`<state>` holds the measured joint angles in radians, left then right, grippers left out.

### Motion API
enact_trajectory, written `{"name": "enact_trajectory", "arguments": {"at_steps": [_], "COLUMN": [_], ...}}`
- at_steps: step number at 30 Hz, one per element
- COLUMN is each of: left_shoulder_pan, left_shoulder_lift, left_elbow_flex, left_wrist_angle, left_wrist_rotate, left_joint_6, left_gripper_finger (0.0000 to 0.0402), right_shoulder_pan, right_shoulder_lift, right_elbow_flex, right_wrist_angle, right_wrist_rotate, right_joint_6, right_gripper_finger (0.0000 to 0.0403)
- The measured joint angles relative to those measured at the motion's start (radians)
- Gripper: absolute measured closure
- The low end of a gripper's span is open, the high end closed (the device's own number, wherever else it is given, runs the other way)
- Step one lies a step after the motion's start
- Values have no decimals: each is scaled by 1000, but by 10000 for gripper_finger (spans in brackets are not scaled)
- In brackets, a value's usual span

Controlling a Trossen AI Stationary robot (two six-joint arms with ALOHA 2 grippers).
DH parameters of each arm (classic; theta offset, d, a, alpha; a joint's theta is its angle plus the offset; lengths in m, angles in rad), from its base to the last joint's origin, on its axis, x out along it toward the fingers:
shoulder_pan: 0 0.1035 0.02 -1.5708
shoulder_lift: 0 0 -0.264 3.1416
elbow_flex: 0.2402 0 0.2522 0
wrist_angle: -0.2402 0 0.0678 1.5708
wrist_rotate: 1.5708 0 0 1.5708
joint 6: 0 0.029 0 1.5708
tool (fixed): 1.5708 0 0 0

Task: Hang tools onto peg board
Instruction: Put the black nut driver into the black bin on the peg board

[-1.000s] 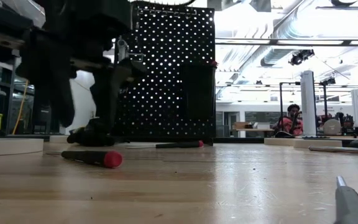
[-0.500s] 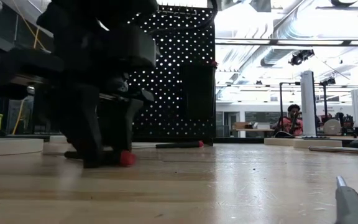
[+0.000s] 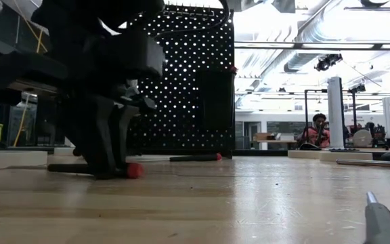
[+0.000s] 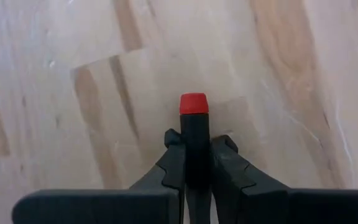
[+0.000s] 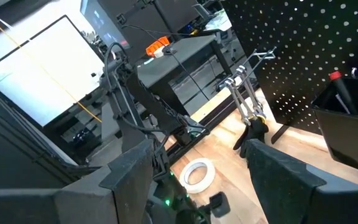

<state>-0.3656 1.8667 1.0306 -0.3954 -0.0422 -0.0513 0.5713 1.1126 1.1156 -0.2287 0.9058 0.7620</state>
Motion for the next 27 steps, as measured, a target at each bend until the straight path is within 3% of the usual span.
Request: {"name": "enact_trajectory", "arguments": {"at_steps": [4, 10, 15, 20, 27], "left_shoulder_pan": [13, 53, 142, 302, 510], "left_shoulder_lift": [-102, -294, -409, -380, -250], "left_elbow_flex": [6, 11, 17, 18, 15], "left_wrist_angle": [-19, 98, 526, 1050, 1272], "left_wrist_rotate": [-47, -106, -243, -254, -317], "left_joint_6": [-24, -18, 31, 19, -81], "left_gripper_finger": [367, 367, 367, 367, 367], "right_shoulder_pan": [0, 1, 1, 1, 1], "right_shoulder_lift": [0, -2, -11, -13, -13], "right_elbow_flex": [0, 0, 0, 0, 0], "right_wrist_angle": [1, 15, 41, 151, 256], "right_wrist_rotate": [0, -5, -3, 2, 12], "right_joint_6": [-9, -29, -44, -154, -297], "right_gripper_finger": [158, 158, 158, 158, 158]}}
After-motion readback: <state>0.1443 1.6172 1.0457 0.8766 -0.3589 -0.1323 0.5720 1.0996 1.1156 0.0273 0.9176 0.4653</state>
